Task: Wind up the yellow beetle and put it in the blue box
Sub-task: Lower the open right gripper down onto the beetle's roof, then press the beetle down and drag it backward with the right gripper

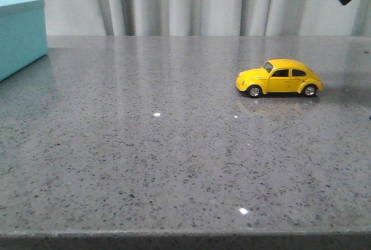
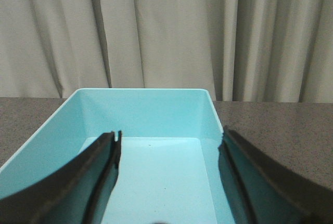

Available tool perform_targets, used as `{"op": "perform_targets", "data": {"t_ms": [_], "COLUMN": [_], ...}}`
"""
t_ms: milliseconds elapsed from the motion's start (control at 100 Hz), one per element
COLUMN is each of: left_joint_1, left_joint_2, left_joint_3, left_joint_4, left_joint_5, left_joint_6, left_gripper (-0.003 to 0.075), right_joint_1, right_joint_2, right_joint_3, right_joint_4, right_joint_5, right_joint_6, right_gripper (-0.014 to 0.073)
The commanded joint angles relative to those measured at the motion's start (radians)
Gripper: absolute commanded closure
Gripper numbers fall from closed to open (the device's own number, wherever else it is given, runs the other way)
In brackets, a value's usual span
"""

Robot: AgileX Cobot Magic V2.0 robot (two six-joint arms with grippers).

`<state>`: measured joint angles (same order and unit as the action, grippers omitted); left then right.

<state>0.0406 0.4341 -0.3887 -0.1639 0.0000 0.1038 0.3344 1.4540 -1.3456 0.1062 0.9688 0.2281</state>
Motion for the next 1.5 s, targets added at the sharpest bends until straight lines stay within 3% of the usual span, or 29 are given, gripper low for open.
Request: {"op": "perform_targets", "data": {"t_ms": [0, 210, 490, 1300, 1490], "left_joint_1": [0.0, 0.0, 0.0, 0.0, 0.0], "left_joint_2": [0.014, 0.014, 0.014, 0.014, 0.014], "left_joint_3": [-0.037, -0.037, -0.037, -0.037, -0.037], "left_joint_4": [-0.01, -0.01, -0.01, -0.01, -0.01], "left_joint_5": [-0.077, -0.078, -0.081, -0.081, -0.081], "left_joint_6": [-0.007, -0.007, -0.007, -0.007, -0.007], "left_gripper": [0.031, 0.031, 0.031, 0.031, 0.031], "right_joint_1": [0.015, 0.018, 0.026, 0.026, 0.023], "right_joint_2": [0.043, 0.17, 0.234, 0.318, 0.317], "right_joint_3": [-0.103, -0.218, -0.242, -0.243, -0.243], "right_joint_4": [-0.011, -0.039, -0.05, -0.05, -0.129], "right_joint_5": [0.038, 0.122, 0.146, 0.186, 0.205], "right_joint_6": [0.04, 0.127, 0.175, 0.177, 0.183], "right_gripper": [0.0126, 0.0126, 0.0126, 0.0126, 0.0126]}}
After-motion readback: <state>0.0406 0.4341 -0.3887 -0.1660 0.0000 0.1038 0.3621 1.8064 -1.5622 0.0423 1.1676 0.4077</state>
